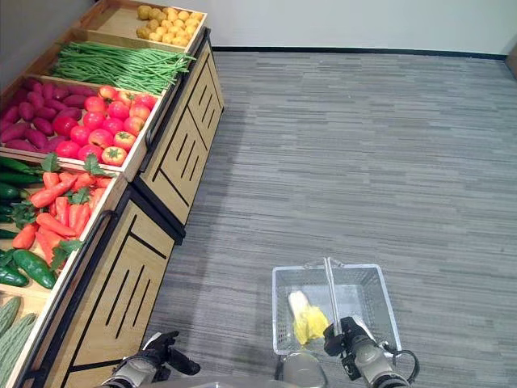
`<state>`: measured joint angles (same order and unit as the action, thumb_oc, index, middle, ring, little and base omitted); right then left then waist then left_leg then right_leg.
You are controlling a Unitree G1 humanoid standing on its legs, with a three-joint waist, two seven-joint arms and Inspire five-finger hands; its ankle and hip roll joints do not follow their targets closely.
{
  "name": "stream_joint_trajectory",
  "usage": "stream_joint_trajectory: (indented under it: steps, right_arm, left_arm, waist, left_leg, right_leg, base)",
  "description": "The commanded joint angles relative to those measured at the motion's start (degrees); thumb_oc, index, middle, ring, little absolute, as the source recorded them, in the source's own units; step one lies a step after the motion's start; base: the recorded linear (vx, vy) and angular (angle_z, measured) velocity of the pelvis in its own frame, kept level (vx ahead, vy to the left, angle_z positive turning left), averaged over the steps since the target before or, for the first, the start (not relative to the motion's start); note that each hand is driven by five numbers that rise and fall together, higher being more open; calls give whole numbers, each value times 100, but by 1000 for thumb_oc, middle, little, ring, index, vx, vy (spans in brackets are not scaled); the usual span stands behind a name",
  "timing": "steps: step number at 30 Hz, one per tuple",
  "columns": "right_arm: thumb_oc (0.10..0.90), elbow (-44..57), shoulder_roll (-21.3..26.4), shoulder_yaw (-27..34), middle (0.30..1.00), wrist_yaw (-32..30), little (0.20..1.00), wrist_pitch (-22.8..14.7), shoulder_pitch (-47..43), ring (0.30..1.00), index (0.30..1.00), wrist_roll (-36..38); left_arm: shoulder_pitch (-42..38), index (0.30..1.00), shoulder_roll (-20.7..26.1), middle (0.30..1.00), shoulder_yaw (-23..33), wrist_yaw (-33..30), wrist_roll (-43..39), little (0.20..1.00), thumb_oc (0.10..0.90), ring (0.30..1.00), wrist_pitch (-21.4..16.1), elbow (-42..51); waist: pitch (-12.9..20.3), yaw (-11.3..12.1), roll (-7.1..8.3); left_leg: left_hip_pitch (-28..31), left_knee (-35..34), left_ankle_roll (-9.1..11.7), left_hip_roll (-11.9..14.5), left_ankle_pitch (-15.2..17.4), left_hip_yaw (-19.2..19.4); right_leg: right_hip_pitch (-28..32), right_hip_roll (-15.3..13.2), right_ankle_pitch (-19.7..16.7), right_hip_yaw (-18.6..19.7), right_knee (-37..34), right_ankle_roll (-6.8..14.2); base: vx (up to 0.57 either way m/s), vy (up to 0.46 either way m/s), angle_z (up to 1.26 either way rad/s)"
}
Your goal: Get the vegetables into the basket
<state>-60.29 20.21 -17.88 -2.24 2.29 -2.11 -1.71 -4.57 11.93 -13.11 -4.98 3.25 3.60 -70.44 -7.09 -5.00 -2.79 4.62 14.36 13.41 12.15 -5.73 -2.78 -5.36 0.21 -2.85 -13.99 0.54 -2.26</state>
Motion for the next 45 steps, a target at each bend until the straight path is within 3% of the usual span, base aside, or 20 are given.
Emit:
stream_joint_trajectory:
  steps: [1,2,3,4,5,6,7,11,14,17,24,26,27,29,31,32,35,40,45]
  right_arm:
    - [400,5,157,2,300,-9,300,0,237,300,300,50]
    - [400,5,157,2,300,-9,300,0,237,300,300,50]
    - [400,-9,170,26,300,-17,300,25,279,300,300,84]
    - [400,-39,178,124,300,-37,300,56,342,300,300,144]
    - [400,-34,181,136,300,-72,300,61,356,300,300,128]
    - [400,-33,181,136,300,-72,300,61,358,300,300,128]
    - [400,-42,187,151,300,-101,300,44,355,300,300,123]
    - [400,-152,152,204,300,-103,300,44,311,300,300,148]
    - [400,-144,33,226,300,-101,300,39,333,300,300,119]
    - [400,-136,-129,212,300,-88,300,45,302,300,300,46]
    - [400,-150,-213,72,300,-73,300,99,124,300,300,-156]
    - [400,-122,-251,77,300,-66,300,101,91,300,300,-149]
    - [400,-82,-250,71,300,-62,300,109,82,300,300,-158]
    - [400,-57,-234,63,300,-60,300,97,107,300,300,-145]
    - [400,-46,-225,80,300,-67,300,106,120,300,300,-100]
    - [400,29,-220,95,300,-95,300,101,94,300,300,-46]
    - [400,-17,-218,65,300,-139,300,79,47,300,300,-8]
    - [400,116,-189,68,300,-139,300,57,97,300,300,-37]
    - [400,123,-142,57,300,-99,300,33,189,300,300,5]
  left_arm:
    - [-120,1000,298,1000,-58,-100,-53,1000,900,1000,43,36]
    - [-120,1000,298,1000,-58,-100,-53,1000,900,1000,43,36]
    - [-127,1000,312,1000,-50,-122,-59,1000,900,1000,63,51]
    - [-96,1000,320,1000,-34,-141,-28,1000,900,1000,84,37]
    - [-75,1000,314,1000,-48,-164,-6,1000,900,1000,93,7]
    - [-74,1000,314,1000,-49,-165,-6,1000,900,1000,93,7]
    - [-70,1000,295,1000,-60,-184,-10,1000,900,1000,88,-6]
    - [-23,1000,279,1000,-63,-174,-2,1000,900,1000,87,-6]
    - [56,1000,262,1000,128,-243,-242,1000,900,1000,65,-72]
    - [4,1000,321,1000,99,-241,-179,1000,900,1000,43,-62]
    - [6,1000,425,1000,202,-237,-264,1000,900,1000,27,4]
    - [17,1000,428,1000,240,-213,-276,1000,900,1000,34,24]
    - [12,1000,436,1000,238,-203,-271,1000,900,1000,45,36]
    - [10,1000,473,1000,206,-184,-217,1000,900,1000,46,75]
    - [0,1000,486,1000,181,-175,-185,1000,900,1000,49,80]
    - [-74,1000,529,1000,186,-216,-206,1000,900,1000,50,74]
    - [-145,1000,538,1000,204,-248,-223,1000,900,1000,37,49]
    - [-165,1000,510,1000,207,-258,-252,1000,900,1000,11,33]
    - [-82,1000,457,1000,230,-214,-374,1000,900,1000,-22,16]
  waist:
    - [-211,-49,133]
    - [-211,-49,133]
    - [-251,3,225]
    - [-281,161,330]
    - [-279,298,350]
    - [-283,303,353]
    - [-309,436,326]
    - [-288,599,300]
    - [-184,687,373]
    - [-106,741,551]
    - [-84,881,700]
    - [-75,930,759]
    - [-78,925,744]
    - [-82,905,724]
    - [-84,883,729]
    - [-155,764,661]
    - [-377,591,626]
    - [-512,363,713]
    - [-457,258,703]
  left_leg:
    - [166,-182,-413,-492,-229,383]
    - [166,-182,-413,-492,-229,383]
    - [-127,-208,-492,-507,-199,594]
    - [-633,-954,-615,-406,186,951]
    - [-996,-1359,-561,-291,-45,961]
    - [-983,-1370,-561,-293,-50,967]
    - [-1311,-1668,-456,-108,-504,937]
    - [-1434,-1761,-398,-25,-714,1070]
    - [-1437,-1428,-548,-227,-404,1020]
    - [-1373,-1191,-794,-492,-29,1258]
    - [-1197,-1184,-1023,-776,307,1472]
    - [-1080,-1266,-1164,-993,414,1476]
    - [-1050,-1315,-1190,-1019,421,1472]
    - [-962,-1434,-1255,-1132,450,1385]
    - [-821,-1602,-1251,-1212,472,1335]
    - [-703,-1702,-1226,-1193,487,1151]
    - [-398,-1654,-1199,-1143,646,906]
    - [29,-1624,-1182,-1238,919,461]
    - [330,-1692,-1135,-1254,1068,-37]
  right_leg:
    - [-262,-378,29,497,268,637]
    - [-262,-378,29,497,268,637]
    - [-71,-432,108,476,195,633]
    - [258,-568,200,485,11,791]
    - [453,-610,314,559,-49,867]
    - [458,-611,316,563,-48,867]
    - [682,-624,443,669,-98,905]
    - [1046,-680,657,847,-125,980]
    - [1226,-911,747,921,-35,1102]
    - [1073,-1226,622,1026,243,1287]
    - [866,-1494,121,913,343,1500]
    - [723,-1624,-295,861,543,1604]
    - [661,-1599,-308,886,656,1608]
    - [597,-1479,-312,1093,839,1567]
    - [442,-1539,-487,1017,715,1520]
    - [-75,-1497,-631,1182,469,1457]
    - [-464,-1378,-718,1468,181,1492]
    - [-764,-1301,-967,1639,-166,1611]
    - [-730,-996,-783,2036,175,1513]
  base:
    - [0,0,-6]
    - [86,-80,-10]
    - [300,-78,-12]
    - [474,-28,22]
    - [389,52,46]
    - [340,125,59]
    - [240,118,31]
    - [282,184,-38]
    - [181,193,-52]
    - [140,294,-31]
    - [56,152,-20]
    - [84,226,-17]
    - [57,155,-17]
    - [81,151,-6]
    - [142,75,7]
    - [211,-10,14]
    - [226,-37,39]
    - [243,-49,77]
    - [209,-102,96]
